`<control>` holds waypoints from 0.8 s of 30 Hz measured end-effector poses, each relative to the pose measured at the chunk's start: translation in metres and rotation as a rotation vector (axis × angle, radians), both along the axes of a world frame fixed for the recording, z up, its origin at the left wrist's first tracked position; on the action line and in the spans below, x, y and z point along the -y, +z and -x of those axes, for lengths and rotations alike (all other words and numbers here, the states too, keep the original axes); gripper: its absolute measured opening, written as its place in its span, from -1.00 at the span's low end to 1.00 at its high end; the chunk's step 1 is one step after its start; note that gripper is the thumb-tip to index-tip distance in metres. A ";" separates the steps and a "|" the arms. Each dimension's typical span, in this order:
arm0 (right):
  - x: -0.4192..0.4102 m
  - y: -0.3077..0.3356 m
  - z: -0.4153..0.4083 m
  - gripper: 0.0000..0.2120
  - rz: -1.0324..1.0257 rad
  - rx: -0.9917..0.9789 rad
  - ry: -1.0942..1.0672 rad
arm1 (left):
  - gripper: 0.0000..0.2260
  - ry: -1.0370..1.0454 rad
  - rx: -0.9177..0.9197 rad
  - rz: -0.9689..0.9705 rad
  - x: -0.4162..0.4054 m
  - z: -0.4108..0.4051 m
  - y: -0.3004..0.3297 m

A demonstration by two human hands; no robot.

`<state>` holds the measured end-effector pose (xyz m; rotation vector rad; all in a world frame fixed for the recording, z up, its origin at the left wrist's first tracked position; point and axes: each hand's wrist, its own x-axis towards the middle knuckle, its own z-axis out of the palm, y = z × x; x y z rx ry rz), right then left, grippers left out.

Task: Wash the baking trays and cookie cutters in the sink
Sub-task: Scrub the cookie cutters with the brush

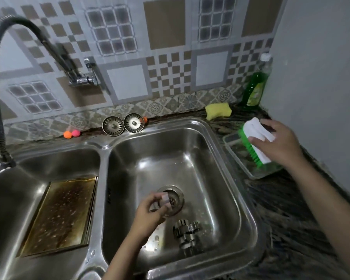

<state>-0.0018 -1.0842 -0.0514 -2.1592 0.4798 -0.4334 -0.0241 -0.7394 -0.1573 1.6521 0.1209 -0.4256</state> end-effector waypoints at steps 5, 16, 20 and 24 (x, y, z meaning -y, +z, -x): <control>0.017 -0.028 -0.023 -0.45 0.123 -0.174 0.049 | -0.83 0.139 -0.093 0.202 0.017 0.007 0.009; 0.012 -0.034 -0.014 -0.45 0.155 -0.118 0.019 | -0.89 0.142 -0.081 0.240 0.020 0.010 0.017; -0.039 -0.001 0.010 -0.55 0.003 0.088 0.018 | -0.88 0.114 -0.148 0.327 0.018 0.007 0.017; -0.136 -0.015 0.046 -0.59 -0.255 0.069 0.299 | -0.88 0.110 -0.225 0.448 0.029 0.010 0.021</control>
